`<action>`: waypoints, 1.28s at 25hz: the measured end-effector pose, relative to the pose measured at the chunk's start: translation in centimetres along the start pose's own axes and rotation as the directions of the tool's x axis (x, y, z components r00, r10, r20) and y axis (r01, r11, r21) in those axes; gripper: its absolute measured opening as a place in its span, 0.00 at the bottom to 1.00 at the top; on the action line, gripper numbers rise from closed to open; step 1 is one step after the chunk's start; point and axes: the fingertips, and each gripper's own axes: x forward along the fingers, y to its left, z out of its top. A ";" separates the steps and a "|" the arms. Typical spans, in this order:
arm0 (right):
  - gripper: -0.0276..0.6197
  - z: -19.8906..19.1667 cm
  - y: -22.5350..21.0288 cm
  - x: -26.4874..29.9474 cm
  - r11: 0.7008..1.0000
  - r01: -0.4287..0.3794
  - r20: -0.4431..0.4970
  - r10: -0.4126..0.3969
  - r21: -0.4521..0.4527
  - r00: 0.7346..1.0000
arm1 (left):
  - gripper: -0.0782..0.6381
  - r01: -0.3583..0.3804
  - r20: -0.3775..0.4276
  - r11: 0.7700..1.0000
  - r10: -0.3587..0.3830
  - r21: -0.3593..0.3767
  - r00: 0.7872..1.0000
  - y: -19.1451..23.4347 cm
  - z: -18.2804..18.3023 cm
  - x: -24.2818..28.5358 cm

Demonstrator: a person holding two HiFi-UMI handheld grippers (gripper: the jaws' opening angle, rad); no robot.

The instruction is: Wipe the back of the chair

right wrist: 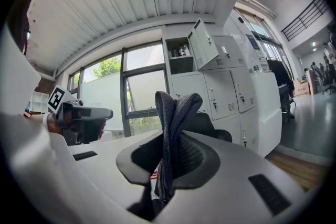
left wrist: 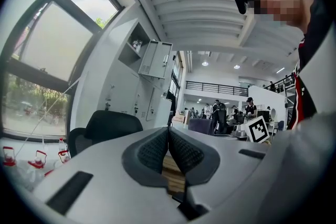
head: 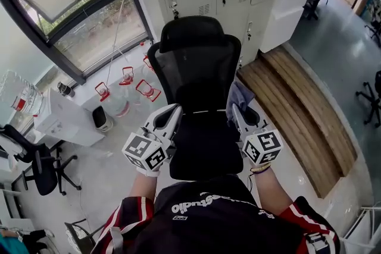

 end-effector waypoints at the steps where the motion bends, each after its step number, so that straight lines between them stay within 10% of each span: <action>1: 0.14 0.0 -1.0 0.6 1.000 -0.001 -0.002 0.001 0.000 1.000 | 0.14 -0.004 0.001 1.000 0.004 0.001 1.000 0.3 0.0 1.0; 32: 0.14 -8.8 -19.8 14.5 0.974 0.227 -0.098 -0.227 -0.012 0.969 | 0.14 -0.084 0.016 0.993 0.085 -0.077 0.996 9.2 -3.3 9.5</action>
